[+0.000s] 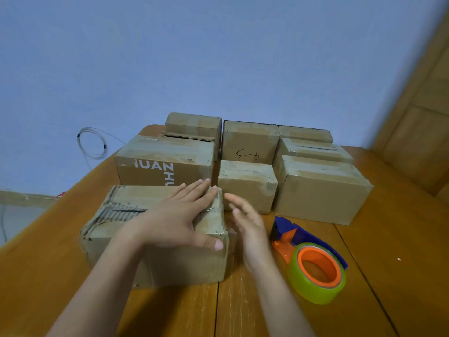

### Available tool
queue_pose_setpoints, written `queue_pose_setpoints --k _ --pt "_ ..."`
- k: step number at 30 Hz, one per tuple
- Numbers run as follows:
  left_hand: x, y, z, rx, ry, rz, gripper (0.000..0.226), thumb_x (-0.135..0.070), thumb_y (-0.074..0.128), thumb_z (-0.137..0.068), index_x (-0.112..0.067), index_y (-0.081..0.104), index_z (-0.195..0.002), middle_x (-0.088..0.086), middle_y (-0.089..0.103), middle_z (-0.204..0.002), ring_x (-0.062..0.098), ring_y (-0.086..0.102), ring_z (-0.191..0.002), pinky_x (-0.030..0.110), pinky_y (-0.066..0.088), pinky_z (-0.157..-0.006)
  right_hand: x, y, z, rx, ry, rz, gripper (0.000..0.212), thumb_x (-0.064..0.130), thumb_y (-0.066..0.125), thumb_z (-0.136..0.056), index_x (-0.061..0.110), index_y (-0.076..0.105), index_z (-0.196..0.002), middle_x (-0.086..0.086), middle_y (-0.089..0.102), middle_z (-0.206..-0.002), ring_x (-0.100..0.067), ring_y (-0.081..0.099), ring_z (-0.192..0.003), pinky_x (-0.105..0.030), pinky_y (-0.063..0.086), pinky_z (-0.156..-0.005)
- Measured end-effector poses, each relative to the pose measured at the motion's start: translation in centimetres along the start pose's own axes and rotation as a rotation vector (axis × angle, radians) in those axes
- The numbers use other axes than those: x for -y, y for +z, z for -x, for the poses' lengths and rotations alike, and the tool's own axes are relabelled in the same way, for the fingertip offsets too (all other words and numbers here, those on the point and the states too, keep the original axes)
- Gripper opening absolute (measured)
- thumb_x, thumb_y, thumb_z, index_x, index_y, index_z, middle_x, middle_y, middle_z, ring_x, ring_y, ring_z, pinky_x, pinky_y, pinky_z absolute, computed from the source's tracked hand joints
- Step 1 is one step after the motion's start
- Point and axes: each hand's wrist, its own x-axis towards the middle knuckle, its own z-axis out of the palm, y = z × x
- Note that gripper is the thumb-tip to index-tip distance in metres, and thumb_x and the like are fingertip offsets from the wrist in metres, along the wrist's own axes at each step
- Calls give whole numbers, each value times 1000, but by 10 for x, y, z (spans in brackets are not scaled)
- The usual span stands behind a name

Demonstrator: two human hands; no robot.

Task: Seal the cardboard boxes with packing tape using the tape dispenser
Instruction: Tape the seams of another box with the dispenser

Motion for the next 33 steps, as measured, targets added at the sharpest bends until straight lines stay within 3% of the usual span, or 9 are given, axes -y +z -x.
queue_pose_setpoints --k 3,8,11,15,20,25,29,33 --pt "-1 -1 1 5 -17 16 133 -104 10 -36 -35 -20 -146 -15 -32 -147 -2 -29 -138 18 -22 -108 9 -7 2 -128 -43 -80 34 29 52 -83 21 65 -113 6 67 -117 -11 57 -116 -38 44 -99" --pt "1 -1 3 2 -21 18 131 -104 12 -36 -37 -22 -143 -17 -33 -146 -4 -31 -135 17 -22 -105 11 -7 21 19 -295 56 29 34 50 -87 17 70 -99 -3 66 -103 -23 59 -105 -31 47 -87" --pt "0 -1 2 3 -20 8 129 -104 13 -37 -38 -22 -142 -16 -33 -146 -4 -31 -134 17 -22 -105 12 -6 27 75 -342 119 25 33 49 -88 16 68 -90 -1 63 -99 -25 59 -101 -34 47 -86" --pt "2 0 0 -4 -23 6 133 -104 13 -37 -36 -19 -147 -17 -33 -146 -4 -31 -134 17 -22 -106 13 -4 29 72 -402 206 32 50 51 -90 20 62 -85 3 60 -97 -23 57 -98 -37 46 -83" --pt "3 1 0 -6 -14 14 131 -103 15 -39 -37 -19 -147 -18 -33 -146 -5 -33 -134 15 -24 -104 10 -3 32 36 -525 376 37 49 44 -95 17 57 -84 8 58 -97 -18 57 -96 -35 46 -79" --pt "5 0 1 -7 -9 26 129 -102 18 -42 -37 -18 -147 -20 -33 -146 -8 -34 -132 7 -28 -96 10 1 32 21 -510 361 33 46 43 -97 20 57 -81 10 56 -97 -15 57 -94 -28 46 -78" --pt "4 1 1 -10 -15 23 132 -103 15 -39 -36 -18 -148 -18 -31 -148 -5 -32 -135 16 -23 -105 9 3 32 5 -456 298 35 46 45 -96 20 58 -78 9 57 -96 -13 57 -93 -21 44 -78" --pt "3 0 1 -9 -15 0 127 -104 9 -36 -39 -22 -140 -16 -32 -148 -4 -32 -135 15 -23 -104 8 10 33 -12 -347 150 38 57 48 -90 25 58 -72 12 56 -91 -9 55 -88 -18 42 -75"
